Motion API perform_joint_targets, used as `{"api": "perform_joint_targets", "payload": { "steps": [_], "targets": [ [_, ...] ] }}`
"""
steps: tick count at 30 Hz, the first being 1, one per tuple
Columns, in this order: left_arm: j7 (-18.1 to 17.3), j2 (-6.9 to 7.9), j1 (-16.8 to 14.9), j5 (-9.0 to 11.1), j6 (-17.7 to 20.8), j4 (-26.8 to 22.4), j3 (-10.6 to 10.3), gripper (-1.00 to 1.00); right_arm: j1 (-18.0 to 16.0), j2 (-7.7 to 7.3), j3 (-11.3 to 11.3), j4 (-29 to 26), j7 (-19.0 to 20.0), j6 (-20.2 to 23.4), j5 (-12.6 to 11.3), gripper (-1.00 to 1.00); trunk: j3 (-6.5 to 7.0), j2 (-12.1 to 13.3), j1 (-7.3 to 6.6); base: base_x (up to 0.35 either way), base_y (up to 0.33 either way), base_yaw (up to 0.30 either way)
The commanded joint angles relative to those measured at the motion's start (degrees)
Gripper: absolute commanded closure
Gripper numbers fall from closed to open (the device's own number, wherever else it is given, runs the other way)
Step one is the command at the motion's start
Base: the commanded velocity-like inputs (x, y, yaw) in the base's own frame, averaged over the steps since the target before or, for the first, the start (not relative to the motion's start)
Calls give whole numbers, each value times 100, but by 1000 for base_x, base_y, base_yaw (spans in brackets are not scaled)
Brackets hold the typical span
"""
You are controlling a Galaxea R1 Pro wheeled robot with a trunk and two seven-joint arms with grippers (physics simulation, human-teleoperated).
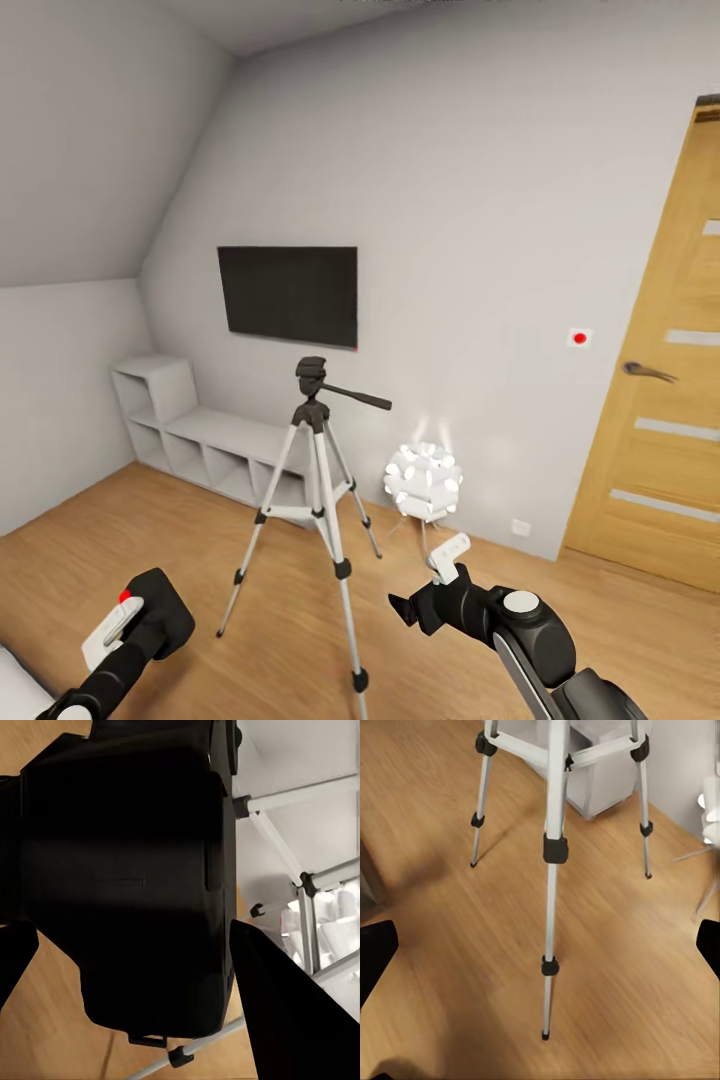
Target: Attach the digital camera to the camera tripod in the bedroom.
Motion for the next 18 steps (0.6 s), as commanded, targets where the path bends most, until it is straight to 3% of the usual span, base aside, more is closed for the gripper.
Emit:
{"api": "perform_joint_targets", "payload": {
  "steps": [1, 6, 13, 18],
  "targets": [
    [2, 2, 0, 54, 32, -3, 6, 100, -6, -3, 6, -3, -19, 31, -43, -100, 2, -5, 2, 5, 325, -252],
    [-5, 4, 0, 51, 32, -7, 7, 100, -16, -2, -4, -3, -17, 31, -43, -100, 23, -5, 2, 38, 325, -252],
    [-12, 6, 0, 50, 32, -10, 7, 100, -18, 19, -250, -3, -13, 37, -50, -100, 54, -5, 2, 75, 325, -252],
    [-16, 6, 0, 50, 32, -13, 7, 100, -16, 28, -296, -3, -13, 38, -49, -100, 76, -5, 2, 126, 319, -252]
  ]
}}
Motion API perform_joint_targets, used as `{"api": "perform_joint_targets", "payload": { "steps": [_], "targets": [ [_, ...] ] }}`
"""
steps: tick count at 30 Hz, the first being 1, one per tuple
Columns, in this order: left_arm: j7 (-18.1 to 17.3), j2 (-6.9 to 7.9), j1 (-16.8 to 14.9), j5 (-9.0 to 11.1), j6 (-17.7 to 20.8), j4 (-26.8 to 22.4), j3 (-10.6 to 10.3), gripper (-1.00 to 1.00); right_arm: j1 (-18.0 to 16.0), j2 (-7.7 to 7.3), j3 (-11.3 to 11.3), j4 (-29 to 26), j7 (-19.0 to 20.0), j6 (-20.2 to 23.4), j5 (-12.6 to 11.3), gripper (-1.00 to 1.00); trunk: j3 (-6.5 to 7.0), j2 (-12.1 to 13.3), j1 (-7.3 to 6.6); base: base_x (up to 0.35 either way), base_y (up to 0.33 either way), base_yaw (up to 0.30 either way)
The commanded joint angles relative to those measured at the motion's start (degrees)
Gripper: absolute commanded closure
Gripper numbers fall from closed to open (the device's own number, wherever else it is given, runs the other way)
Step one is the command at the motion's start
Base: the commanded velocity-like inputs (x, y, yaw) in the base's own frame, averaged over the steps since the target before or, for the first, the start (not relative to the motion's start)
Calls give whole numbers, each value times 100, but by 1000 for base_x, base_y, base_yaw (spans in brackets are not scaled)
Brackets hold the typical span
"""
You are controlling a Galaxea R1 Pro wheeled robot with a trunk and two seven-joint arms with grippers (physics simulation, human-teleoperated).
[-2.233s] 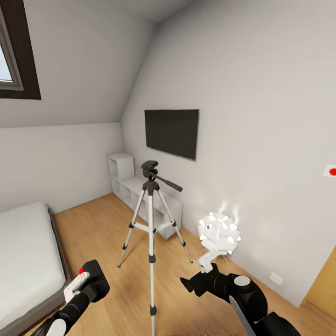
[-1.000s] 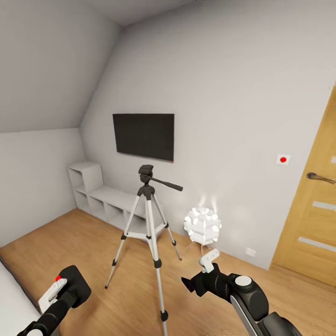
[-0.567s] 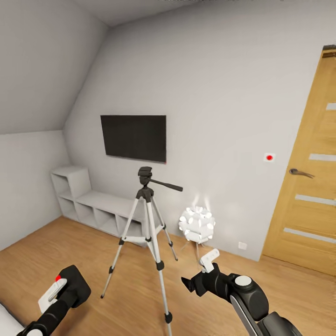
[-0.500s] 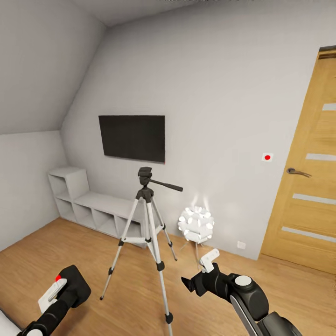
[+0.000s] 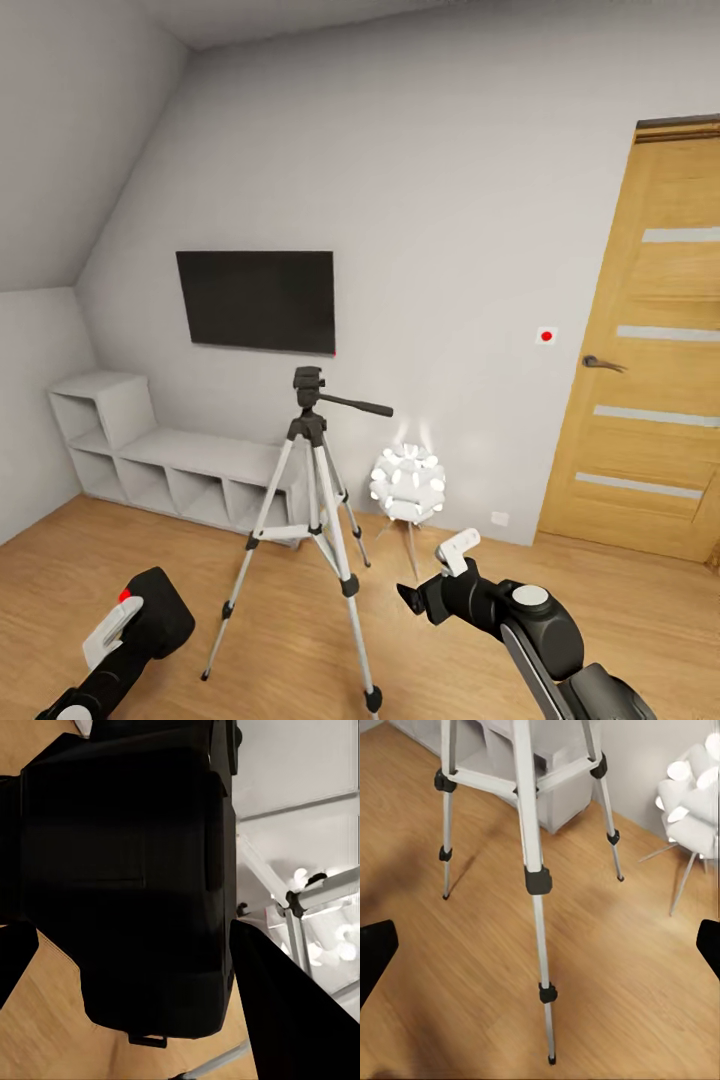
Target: Attach the digital camera to the camera tripod in the bedroom.
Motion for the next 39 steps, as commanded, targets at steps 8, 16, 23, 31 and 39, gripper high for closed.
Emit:
{"api": "perform_joint_targets", "payload": {
  "steps": [8, 16, 23, 31, 39],
  "targets": [
    [8, 6, 23, 60, 32, -6, 13, 100, 4, 6, -15, -3, -21, 28, -43, -100, 33, -4, 4, 161, 289, -251],
    [68, 12, 41, 75, 49, -6, 168, 100, 7, 3, -16, -3, -23, 33, -39, -100, 69, -4, 4, 49, 80, -250],
    [73, 14, 49, 85, 67, -21, 353, 100, 7, 0, -15, -3, -24, 34, -39, -100, 102, -4, 4, 9, 14, -248],
    [72, 20, 123, 86, 60, -80, 407, 100, 7, 0, -14, -3, -21, 34, -38, -100, 124, -4, 4, 73, 77, -142],
    [69, 63, 177, 87, 57, -122, 425, 100, 7, -2, -9, -3, -23, 34, -37, -100, 127, -4, 4, 192, 178, -24]
  ]
}}
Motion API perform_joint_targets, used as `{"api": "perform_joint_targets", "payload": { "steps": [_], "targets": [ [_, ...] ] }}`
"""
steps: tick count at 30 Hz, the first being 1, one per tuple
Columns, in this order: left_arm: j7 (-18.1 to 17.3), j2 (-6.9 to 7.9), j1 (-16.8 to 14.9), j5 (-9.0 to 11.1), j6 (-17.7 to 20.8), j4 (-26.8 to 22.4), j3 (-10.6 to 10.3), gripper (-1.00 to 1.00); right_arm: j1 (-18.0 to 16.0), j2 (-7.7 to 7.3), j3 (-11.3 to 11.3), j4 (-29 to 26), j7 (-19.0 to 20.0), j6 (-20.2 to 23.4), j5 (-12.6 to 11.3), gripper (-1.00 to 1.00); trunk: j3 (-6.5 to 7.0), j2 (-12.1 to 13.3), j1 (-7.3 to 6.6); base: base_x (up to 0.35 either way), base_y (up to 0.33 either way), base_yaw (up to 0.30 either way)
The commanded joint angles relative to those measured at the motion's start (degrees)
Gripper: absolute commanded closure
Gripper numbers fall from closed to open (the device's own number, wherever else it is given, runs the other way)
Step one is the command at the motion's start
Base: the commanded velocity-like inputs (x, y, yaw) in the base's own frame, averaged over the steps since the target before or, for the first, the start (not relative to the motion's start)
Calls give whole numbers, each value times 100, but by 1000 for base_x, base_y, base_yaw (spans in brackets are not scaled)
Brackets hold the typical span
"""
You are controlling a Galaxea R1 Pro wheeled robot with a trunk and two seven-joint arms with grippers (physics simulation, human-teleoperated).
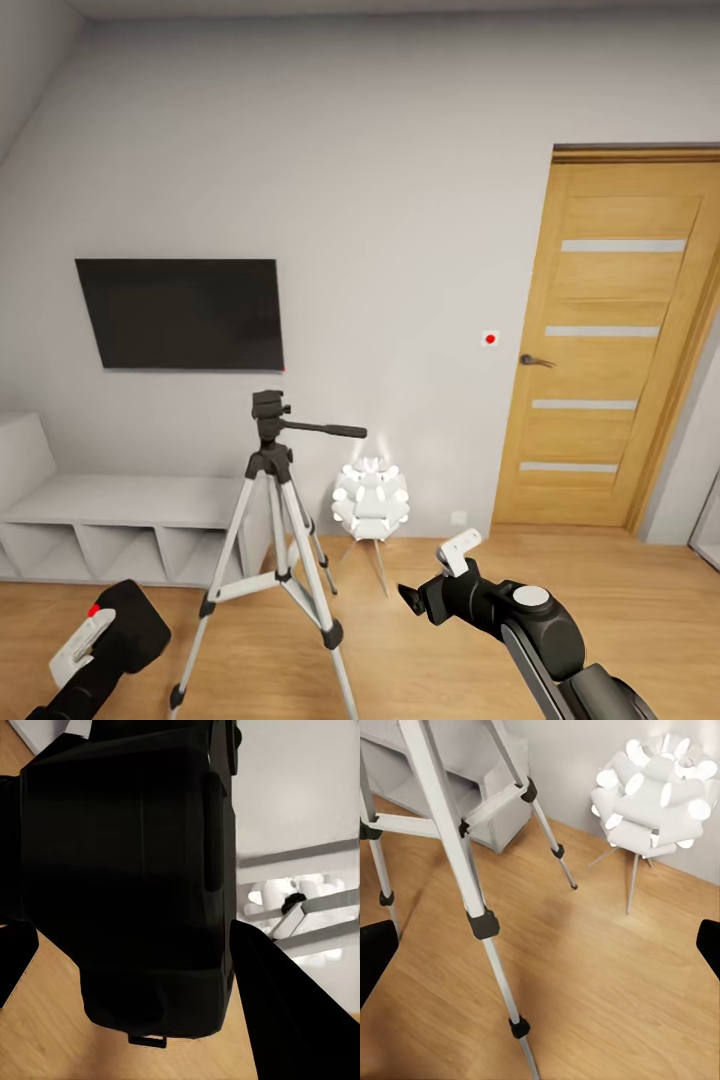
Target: Attach the digital camera to the camera tripod in the bedroom.
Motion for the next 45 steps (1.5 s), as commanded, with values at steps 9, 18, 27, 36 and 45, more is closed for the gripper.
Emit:
{"api": "perform_joint_targets", "payload": {
  "steps": [9, 18, 27, 36, 45],
  "targets": [
    [14, 28, 23, 55, 74, -38, 16, 100, -3, 2, 3, -4, -15, 30, -44, -100, -3, -5, 4, 61, 55, -3],
    [14, 23, 249, 63, 174, -421, 434, 100, -8, 6, -3, -4, -12, 52, -43, -100, -50, -5, 4, 6, 6, 0],
    [7, 19, 292, 30, 335, -497, 688, 100, -12, 3, -3, -4, -12, 58, -43, -100, -127, -5, 4, 1, 1, 0],
    [8, 17, 296, 25, 340, -500, 709, 100, -12, -1, -3, -4, -12, 80, -43, -100, -169, -5, 4, 113, 131, 0],
    [4, 7, 296, 3, 347, -476, 677, 100, -10, -3, -8, -4, -12, 83, -43, -100, -174, -5, 4, 94, 96, -37]
  ]
}}
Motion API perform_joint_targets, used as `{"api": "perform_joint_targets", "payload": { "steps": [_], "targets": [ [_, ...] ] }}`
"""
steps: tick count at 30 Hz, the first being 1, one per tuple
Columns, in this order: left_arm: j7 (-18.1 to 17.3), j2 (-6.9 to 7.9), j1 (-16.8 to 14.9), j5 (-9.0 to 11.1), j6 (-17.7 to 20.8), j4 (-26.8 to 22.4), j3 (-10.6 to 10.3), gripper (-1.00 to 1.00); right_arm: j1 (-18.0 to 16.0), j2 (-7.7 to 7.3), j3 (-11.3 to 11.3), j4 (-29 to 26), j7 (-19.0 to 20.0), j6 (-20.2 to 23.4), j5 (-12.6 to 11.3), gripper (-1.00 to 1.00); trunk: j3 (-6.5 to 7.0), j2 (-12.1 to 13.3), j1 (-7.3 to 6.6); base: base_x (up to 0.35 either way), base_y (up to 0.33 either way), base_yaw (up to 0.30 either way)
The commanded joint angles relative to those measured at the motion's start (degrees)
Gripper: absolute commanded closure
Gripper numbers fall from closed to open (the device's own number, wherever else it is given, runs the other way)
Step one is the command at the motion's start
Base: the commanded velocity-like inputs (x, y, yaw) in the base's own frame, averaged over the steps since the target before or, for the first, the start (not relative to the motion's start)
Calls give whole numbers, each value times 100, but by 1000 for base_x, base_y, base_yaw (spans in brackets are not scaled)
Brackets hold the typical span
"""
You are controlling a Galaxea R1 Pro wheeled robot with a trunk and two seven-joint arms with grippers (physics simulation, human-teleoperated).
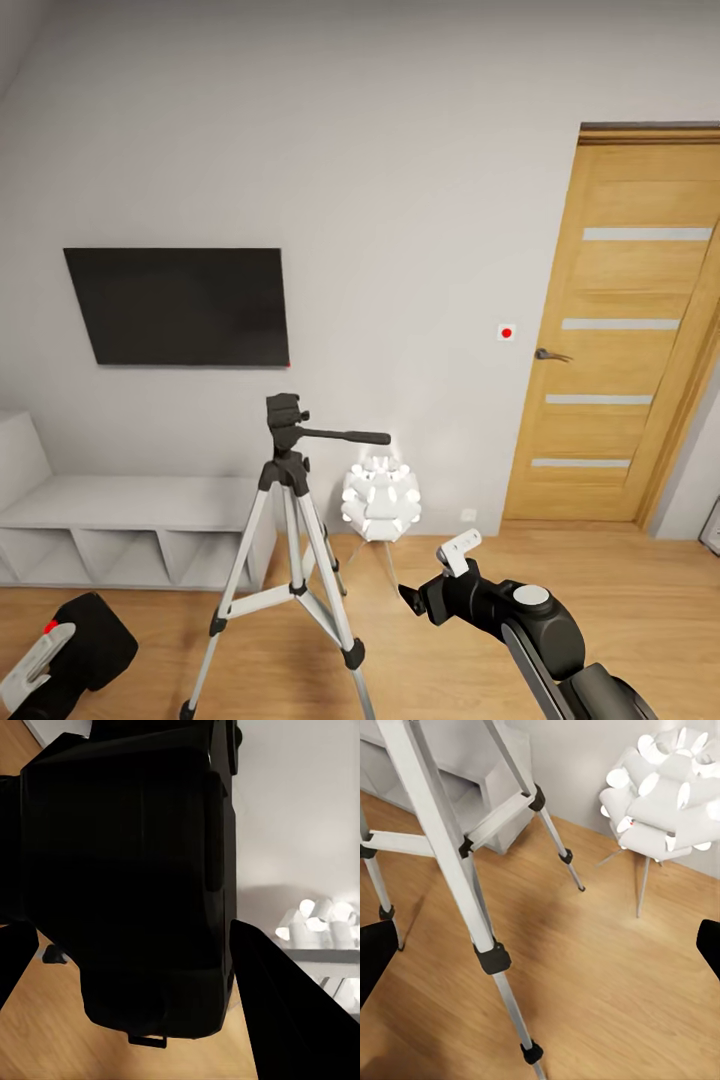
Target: Attach the digital camera to the camera tripod in the bedroom.
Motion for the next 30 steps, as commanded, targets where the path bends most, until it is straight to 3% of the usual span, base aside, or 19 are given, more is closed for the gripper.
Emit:
{"api": "perform_joint_targets", "payload": {
  "steps": [1, 15, 30],
  "targets": [
    [7, -1, 3, 54, 30, -6, 1, 100, -4, -3, 5, -3, -18, 29, -43, -100, -1, -3, 3, 24, 24, -29],
    [-27, -6, 3, 49, 16, -1, -19, 100, 0, -11, 19, -3, -18, 29, -43, -100, -1, -3, 3, 147, 105, -6],
    [-33, -4, 3, 52, 28, 13, -5, 100, 3, -19, 11, -3, -15, 29, -43, -100, -1, -3, 3, 36, 47, 0]
  ]
}}
